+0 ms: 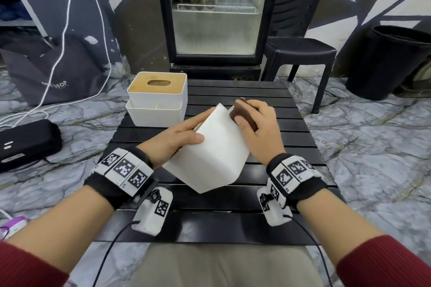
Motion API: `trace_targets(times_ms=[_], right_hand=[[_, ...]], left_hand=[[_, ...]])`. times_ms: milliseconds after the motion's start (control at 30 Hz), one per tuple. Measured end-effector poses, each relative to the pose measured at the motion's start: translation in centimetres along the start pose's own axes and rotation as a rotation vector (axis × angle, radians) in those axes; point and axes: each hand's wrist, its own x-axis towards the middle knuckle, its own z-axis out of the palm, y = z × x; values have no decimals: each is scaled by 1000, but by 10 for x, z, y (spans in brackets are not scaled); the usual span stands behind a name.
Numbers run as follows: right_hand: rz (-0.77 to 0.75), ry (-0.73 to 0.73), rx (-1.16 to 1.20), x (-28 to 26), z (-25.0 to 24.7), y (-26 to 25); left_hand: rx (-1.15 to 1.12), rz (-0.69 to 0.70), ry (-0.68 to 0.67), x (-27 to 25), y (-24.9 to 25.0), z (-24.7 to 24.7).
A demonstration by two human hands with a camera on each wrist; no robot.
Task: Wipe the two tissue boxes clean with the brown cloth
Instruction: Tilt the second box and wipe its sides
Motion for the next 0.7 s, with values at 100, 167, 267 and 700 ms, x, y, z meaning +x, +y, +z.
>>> trace_targets(times_ms=[100,167,267,700], right_hand=[[27,-28,7,7,-1,5],[70,-53,33,10,-2,9],[115,-81,42,11,-6,13],[174,-78,86,-9,-19,25]], left_hand=[[-14,0,-5,0,0,-1],[-11,1,-10,0,0,0],[2,2,-15,-1,0,1],[-37,37,48,-6,-3,-3]])
